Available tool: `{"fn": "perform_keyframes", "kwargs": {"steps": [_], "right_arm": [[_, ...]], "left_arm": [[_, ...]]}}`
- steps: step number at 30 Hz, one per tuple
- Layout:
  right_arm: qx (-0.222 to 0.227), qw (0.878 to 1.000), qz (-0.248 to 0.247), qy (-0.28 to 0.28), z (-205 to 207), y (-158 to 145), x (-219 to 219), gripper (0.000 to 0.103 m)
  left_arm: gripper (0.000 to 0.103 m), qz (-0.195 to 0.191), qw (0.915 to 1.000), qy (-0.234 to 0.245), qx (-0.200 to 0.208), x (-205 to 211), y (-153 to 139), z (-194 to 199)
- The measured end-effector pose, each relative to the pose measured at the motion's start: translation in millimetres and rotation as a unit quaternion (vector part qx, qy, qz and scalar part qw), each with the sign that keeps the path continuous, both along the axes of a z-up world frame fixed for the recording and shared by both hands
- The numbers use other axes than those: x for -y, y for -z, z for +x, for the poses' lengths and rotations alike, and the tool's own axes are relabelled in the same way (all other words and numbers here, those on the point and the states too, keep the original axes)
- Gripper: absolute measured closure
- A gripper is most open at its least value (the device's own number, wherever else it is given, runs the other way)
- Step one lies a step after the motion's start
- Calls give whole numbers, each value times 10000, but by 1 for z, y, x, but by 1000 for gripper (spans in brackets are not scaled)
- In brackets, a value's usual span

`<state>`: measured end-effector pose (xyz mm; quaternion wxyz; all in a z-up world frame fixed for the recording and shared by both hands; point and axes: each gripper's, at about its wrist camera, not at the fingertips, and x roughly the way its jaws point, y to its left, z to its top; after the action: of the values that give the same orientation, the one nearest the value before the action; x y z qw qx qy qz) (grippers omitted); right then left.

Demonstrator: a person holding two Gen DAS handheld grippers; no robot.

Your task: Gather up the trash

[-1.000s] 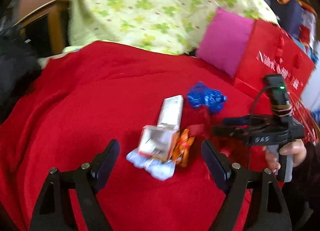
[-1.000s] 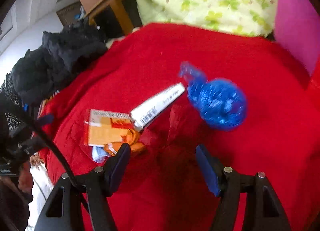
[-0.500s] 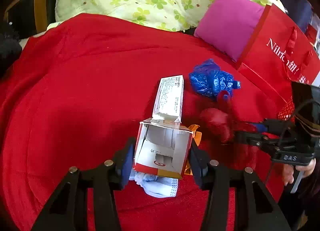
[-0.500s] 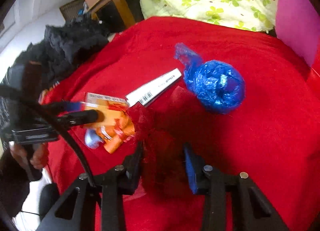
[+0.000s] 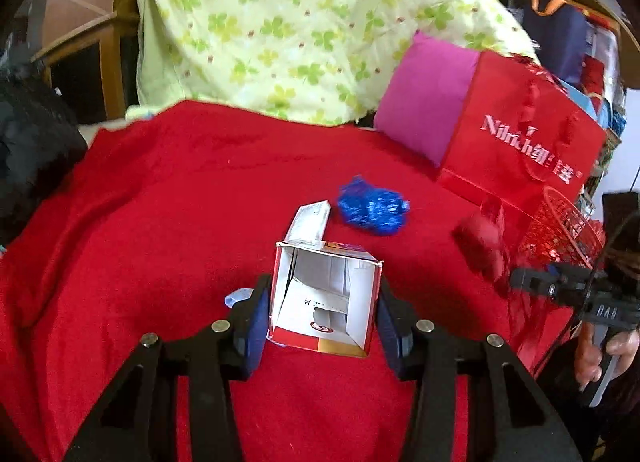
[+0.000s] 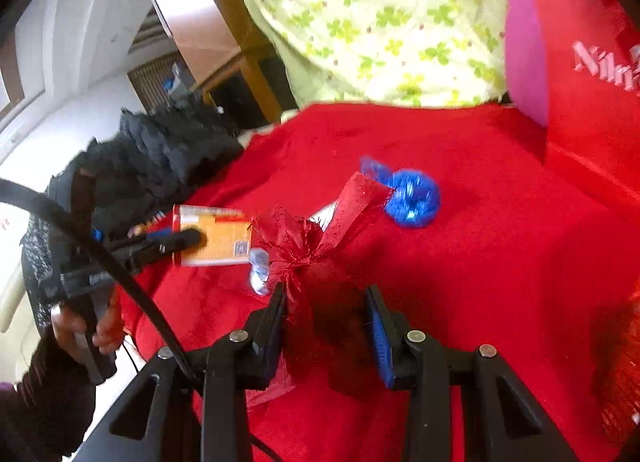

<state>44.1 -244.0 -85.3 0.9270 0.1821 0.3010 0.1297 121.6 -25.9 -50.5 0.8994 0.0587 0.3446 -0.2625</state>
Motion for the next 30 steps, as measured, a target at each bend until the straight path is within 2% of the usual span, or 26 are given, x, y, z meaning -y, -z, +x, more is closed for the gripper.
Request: {"fn": "perform_keyframes", "kwargs": {"steps": [6,10,13,21,30], "right_arm": [[420,9988,-84,240,-50,-37,7,63],[675,9967,-165,415,-83,-55,12,63],[810,9953,-158,500,-101,-65,16,63],[1097,9909,-228,740,-136,-84,20,63],[1285,9872,-227,921,-160,-90,22,63]], "left_arm": [[53,107,9999,-76,77,16,-12,-46],[53,159,9995,-89,258,34,-24,-71],[53,363,9981,-141,480,50,-35,-87],[53,568,9946,-124,864,71,-56,-121],[53,736,9909,-141,1121,85,-70,-142]]}}
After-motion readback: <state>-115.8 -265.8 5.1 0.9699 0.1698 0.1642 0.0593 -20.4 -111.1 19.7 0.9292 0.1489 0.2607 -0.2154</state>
